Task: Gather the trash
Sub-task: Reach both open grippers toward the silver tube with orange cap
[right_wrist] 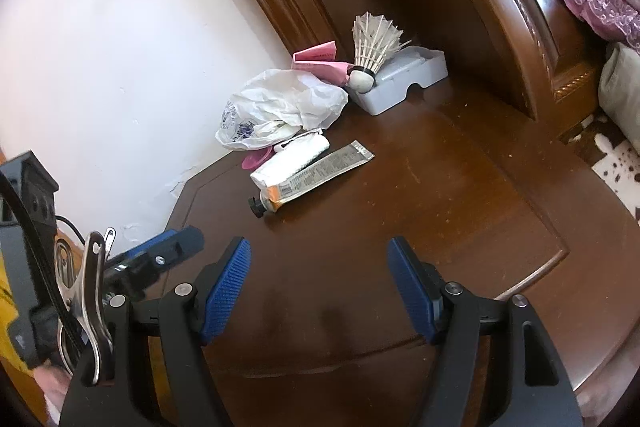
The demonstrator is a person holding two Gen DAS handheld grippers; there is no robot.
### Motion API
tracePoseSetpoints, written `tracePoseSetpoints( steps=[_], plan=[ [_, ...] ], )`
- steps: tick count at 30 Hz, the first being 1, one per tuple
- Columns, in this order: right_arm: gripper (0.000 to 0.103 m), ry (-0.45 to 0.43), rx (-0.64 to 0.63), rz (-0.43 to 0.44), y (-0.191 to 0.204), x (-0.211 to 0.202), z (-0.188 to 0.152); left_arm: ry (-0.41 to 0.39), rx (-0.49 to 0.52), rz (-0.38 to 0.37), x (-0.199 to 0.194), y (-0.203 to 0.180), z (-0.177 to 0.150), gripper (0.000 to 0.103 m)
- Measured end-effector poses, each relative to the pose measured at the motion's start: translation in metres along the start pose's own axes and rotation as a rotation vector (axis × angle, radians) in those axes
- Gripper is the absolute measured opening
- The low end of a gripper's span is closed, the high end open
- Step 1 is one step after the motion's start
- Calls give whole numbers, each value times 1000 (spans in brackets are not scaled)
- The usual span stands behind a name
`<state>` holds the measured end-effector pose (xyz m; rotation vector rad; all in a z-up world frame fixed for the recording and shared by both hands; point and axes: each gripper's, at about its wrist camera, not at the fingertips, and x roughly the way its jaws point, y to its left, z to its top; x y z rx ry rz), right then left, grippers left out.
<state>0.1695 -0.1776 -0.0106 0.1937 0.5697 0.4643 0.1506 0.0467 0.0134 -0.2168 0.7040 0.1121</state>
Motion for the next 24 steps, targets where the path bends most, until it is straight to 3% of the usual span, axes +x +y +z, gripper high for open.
tracePoseSetpoints(
  steps=[8, 12, 17, 20, 22, 24],
  plan=[
    [72, -9, 28, -30, -9, 7, 6, 29, 56, 22, 20, -1, 6, 58],
    [72, -1, 73, -26, -16, 18, 10, 62, 30, -2, 33, 3, 13, 58],
    [73, 7, 38, -55, -14, 34, 25, 120, -37, -50, 53, 8, 28, 59],
    [73, -4, 41, 3, -13, 37, 35, 135, -60, -66, 65, 8, 36, 61],
    [73, 33, 57, 11, -15, 46, 41, 142, -75, -72, 71, 7, 41, 62],
    [73, 56, 114, 72, -22, 54, 45, 148, -77, -88, 74, 5, 43, 62]
  ],
)
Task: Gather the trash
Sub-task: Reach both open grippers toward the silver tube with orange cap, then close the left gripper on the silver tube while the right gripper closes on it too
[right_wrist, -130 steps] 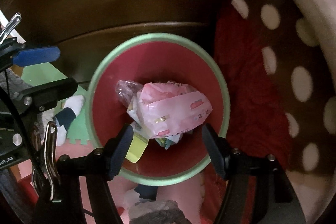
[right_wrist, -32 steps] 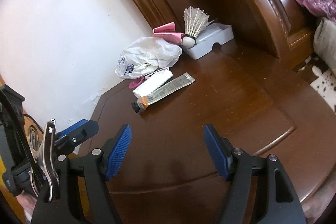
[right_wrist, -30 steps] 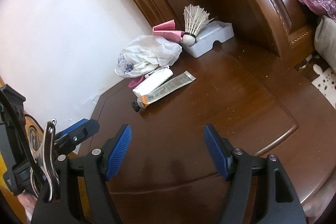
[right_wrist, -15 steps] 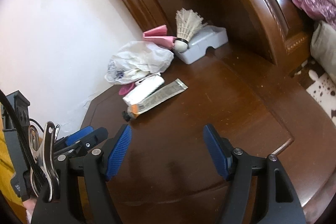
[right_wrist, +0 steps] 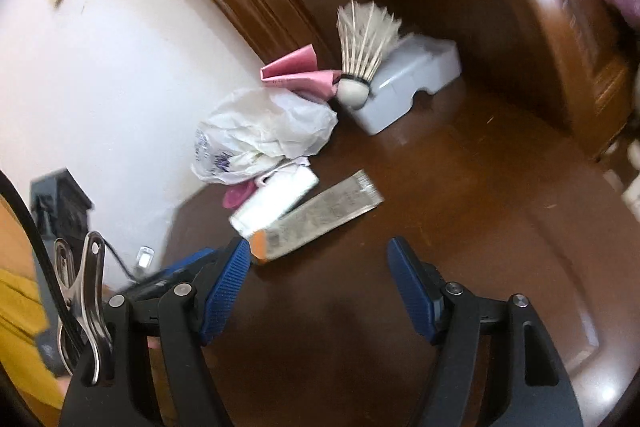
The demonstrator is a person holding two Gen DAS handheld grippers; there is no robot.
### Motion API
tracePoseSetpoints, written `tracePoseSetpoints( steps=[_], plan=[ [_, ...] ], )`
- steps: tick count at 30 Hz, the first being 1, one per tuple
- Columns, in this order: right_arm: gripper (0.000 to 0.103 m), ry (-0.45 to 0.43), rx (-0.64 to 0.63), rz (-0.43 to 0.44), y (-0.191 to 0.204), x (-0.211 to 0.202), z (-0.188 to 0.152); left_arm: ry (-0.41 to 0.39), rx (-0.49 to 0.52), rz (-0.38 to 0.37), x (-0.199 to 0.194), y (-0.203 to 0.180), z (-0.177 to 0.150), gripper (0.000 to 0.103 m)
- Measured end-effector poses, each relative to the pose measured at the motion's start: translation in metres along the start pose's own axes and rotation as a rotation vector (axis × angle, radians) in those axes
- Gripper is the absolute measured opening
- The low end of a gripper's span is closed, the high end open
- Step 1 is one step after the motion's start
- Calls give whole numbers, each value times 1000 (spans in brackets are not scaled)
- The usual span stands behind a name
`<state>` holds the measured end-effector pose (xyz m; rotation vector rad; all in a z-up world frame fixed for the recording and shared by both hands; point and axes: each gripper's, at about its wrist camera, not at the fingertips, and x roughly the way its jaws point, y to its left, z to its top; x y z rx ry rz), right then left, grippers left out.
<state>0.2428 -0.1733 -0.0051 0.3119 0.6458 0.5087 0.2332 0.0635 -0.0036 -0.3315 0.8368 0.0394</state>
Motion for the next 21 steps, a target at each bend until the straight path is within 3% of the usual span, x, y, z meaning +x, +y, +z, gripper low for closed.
tracePoseSetpoints(
  steps=[1, 6, 10, 11, 13, 15, 21],
  plan=[
    [73, -2, 30, 26, -3, 1, 3, 4, 9, -12, 2, -3, 1, 62],
    [73, 36, 103, 1, -8, 5, 20, -14, 123, -16, 6, -16, -2, 63],
    [73, 45, 106, 19, -11, 7, 27, 2, 176, -102, 9, -26, -3, 62],
    [73, 38, 102, 21, -11, 7, 27, 7, 184, -112, 10, -28, -2, 60],
    [73, 28, 79, 16, -8, 8, 27, 22, 201, -109, 14, -33, -2, 31],
    [73, 24, 61, 16, -5, 10, 26, 29, 207, -138, 14, -35, -3, 19],
    [73, 35, 48, 29, -1, 8, 25, -39, 200, -201, -5, -35, -9, 19]
  ],
)
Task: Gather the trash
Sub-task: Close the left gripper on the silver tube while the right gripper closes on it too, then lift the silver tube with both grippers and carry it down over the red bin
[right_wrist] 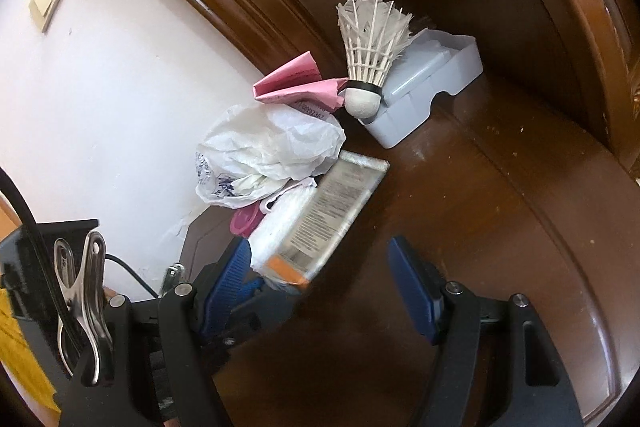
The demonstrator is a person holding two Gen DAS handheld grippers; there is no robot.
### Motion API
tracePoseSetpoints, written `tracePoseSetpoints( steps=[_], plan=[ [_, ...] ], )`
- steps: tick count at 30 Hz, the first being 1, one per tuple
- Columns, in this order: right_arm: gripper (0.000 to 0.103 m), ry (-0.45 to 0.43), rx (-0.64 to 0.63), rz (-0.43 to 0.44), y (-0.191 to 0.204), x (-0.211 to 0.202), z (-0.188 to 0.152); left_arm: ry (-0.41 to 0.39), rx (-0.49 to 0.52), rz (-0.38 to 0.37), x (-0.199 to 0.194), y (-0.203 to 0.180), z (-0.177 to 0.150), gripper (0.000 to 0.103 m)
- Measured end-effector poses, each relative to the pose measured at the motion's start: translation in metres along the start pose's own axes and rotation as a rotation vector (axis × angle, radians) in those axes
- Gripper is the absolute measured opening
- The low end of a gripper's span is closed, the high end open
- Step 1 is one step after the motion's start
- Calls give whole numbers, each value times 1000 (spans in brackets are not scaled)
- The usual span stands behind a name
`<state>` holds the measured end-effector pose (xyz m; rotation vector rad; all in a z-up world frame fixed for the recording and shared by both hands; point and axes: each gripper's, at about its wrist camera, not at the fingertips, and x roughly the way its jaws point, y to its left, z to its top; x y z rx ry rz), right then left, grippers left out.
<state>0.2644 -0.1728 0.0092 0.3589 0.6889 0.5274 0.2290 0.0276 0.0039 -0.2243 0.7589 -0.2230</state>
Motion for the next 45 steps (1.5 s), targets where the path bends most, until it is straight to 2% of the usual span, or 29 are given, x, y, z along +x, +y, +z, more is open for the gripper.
tracePoseSetpoints(
  steps=[3, 5, 6, 7, 8, 9, 10, 17, 22, 27, 31, 40, 45],
  plan=[
    [72, 4, -3, 5, 0, -2, 0, -3, 17, -53, -9, -4, -3, 19],
    [69, -1, 7, 22, -2, -4, 0, 0, 42, -43, -9, -9, -4, 19],
    [56, -2, 18, 42, -4, -5, 0, 2, 48, -38, -8, -11, -4, 19],
    [34, -1, 52, 79, -9, -5, 0, 9, 53, -36, -7, -12, -6, 19],
    [21, 2, 96, 96, -15, -4, 1, 15, 51, -41, -2, -13, -5, 19],
    [18, -5, 123, 94, -17, -4, 1, 18, 45, -46, -1, -13, -6, 19],
    [14, -27, 163, 140, -22, -8, 0, 21, 40, -57, -1, -13, -5, 19],
    [12, -63, 166, 169, -20, -23, 2, 5, 11, -101, -10, -14, -6, 19],
    [12, -80, 155, 173, -18, -40, -1, -5, 35, -96, -22, -27, -14, 19],
    [12, -112, 72, 139, -5, -56, -6, -17, 101, -85, -29, -46, -25, 19],
    [12, -159, 22, 135, -4, -75, -15, -27, 118, -111, -37, -57, -33, 19],
    [12, -219, 34, 175, -3, -114, -36, -69, 157, -135, -63, -79, -48, 19],
    [12, -219, 31, 180, -5, -130, -44, -73, 164, -135, -65, -90, -59, 19]
  ],
)
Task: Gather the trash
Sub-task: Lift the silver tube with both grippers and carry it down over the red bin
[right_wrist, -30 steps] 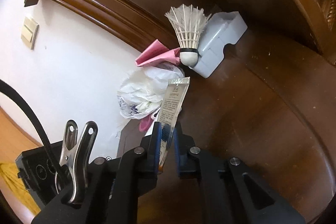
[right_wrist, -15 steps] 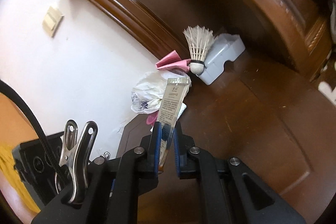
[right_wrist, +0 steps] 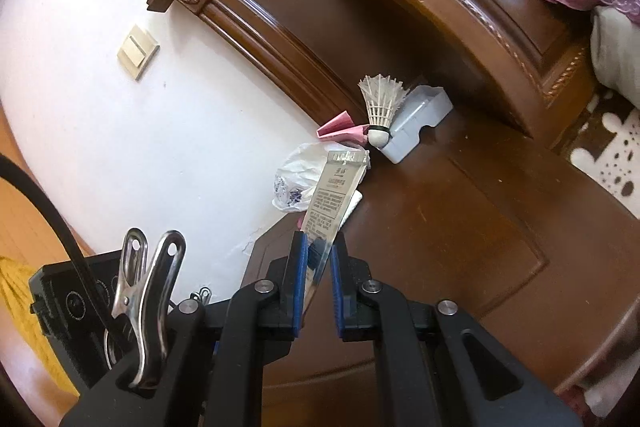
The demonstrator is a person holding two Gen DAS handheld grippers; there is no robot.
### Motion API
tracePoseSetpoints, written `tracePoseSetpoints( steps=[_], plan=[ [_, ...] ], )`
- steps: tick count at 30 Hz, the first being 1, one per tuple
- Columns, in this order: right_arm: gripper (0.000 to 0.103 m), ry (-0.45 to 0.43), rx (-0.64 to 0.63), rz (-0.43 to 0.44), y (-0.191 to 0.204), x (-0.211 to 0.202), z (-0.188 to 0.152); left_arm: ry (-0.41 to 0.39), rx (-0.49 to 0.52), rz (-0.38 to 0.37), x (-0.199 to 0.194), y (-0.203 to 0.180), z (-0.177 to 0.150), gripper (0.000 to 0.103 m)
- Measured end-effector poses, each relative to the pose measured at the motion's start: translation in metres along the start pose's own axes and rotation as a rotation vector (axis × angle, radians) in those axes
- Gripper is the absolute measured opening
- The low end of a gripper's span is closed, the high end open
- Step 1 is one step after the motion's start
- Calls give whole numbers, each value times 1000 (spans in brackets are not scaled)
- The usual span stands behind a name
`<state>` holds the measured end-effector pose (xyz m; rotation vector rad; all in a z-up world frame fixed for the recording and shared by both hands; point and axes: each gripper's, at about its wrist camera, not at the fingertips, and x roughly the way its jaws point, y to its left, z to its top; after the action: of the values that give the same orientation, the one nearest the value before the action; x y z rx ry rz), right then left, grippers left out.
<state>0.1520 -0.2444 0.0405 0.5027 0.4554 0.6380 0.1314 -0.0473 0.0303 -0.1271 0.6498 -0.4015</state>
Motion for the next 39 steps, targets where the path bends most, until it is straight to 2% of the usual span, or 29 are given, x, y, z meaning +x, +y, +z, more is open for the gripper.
tracePoseSetpoints(
  steps=[5, 21, 33, 39],
  plan=[
    [12, 8, -5, -11, -2, -12, -4, 12, 34, 8, 4, -15, -9, 20],
    [12, -19, -41, -76, -22, -69, -13, 57, 97, -56, 22, -65, -24, 20],
    [12, -25, -99, -135, -30, -106, -42, 99, 151, -64, 29, -102, -53, 20],
    [12, -2, -195, -190, -25, -114, -60, 134, 154, -69, 32, -111, -70, 20]
  ],
)
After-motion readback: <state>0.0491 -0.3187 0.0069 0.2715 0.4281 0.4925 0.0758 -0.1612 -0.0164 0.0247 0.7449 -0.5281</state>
